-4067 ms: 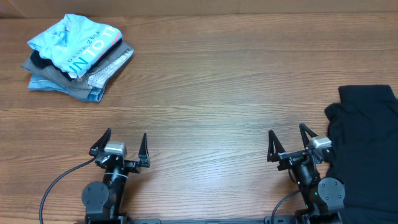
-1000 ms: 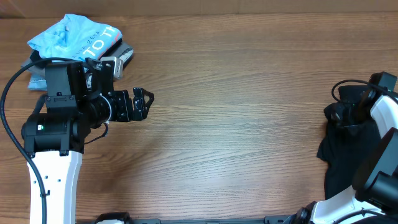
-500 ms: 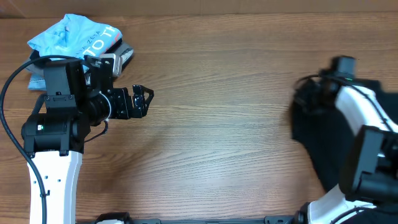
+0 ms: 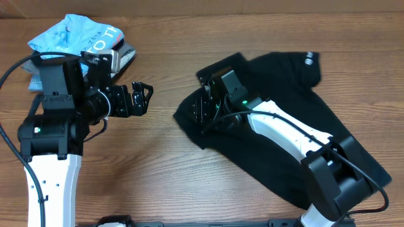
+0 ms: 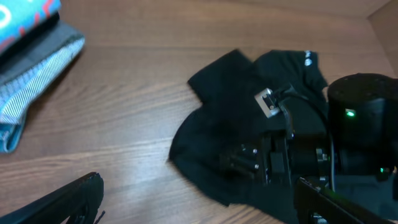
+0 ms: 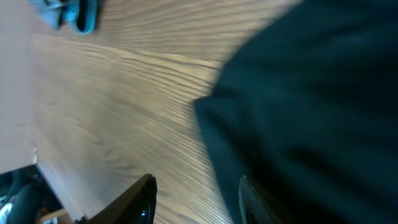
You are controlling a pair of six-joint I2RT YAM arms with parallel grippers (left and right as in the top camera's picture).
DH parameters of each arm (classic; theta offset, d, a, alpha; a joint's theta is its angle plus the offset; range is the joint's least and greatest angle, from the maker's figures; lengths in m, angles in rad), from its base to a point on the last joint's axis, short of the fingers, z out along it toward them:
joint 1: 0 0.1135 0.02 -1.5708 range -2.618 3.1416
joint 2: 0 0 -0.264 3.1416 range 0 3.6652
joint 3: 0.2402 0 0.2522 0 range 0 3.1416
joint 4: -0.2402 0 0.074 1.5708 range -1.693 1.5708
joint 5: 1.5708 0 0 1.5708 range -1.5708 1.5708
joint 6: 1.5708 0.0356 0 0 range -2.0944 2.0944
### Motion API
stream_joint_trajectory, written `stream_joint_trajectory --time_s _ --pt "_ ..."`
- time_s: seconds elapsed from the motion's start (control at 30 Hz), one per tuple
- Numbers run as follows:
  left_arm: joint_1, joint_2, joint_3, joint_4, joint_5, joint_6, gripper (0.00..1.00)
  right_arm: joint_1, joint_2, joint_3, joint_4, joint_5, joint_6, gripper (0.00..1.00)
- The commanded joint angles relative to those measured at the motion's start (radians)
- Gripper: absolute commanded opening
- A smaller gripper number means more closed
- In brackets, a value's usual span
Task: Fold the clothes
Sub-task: 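Drag the black T-shirt leftward to the table center with the right gripper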
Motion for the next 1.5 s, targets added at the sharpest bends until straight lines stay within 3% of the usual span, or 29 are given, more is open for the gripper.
stream_joint_trajectory --time_s 0.0,0.2,0.47,0.67,0.83,0.97,1.17,1.27,1.37,1.47 --pt "-0.014 0.002 0.042 0.006 0.009 0.005 1.00 -0.136 -0.068 0.061 -0.058 0.059 0.021 0.47" --pt "-0.175 0.086 0.042 0.019 -0.006 0.042 1.00 -0.357 -0.254 0.138 -0.216 0.058 -0.048 0.50" --pt "-0.416 0.393 0.042 0.141 -0.130 0.043 1.00 -0.577 -0.495 0.154 -0.418 0.058 -0.078 0.54" --pt "-0.441 0.586 0.042 0.295 -0.171 0.050 0.98 -0.607 -0.558 0.154 -0.520 0.059 -0.145 0.56" --pt "-0.441 0.714 0.042 0.355 -0.318 0.056 0.91 -0.607 -0.558 0.153 -0.592 0.060 -0.156 0.56" --pt "-0.441 0.788 0.042 0.399 -0.320 0.106 0.85 -0.607 -0.558 0.153 -0.612 0.060 -0.179 0.56" --pt "-0.439 0.880 0.042 0.432 -0.326 0.121 0.66 -0.607 -0.558 0.153 -0.633 0.072 -0.182 0.52" --pt "-0.437 0.914 0.042 0.432 -0.398 0.120 0.38 -0.607 -0.558 0.153 -0.644 0.098 -0.182 0.49" --pt "-0.394 0.941 0.042 0.393 -0.517 0.079 0.04 -0.606 -0.550 0.151 -0.663 0.143 -0.181 0.48" --pt "-0.305 0.940 0.042 0.349 -0.575 0.019 0.04 -0.605 -0.517 0.151 -0.709 0.221 -0.180 0.45"
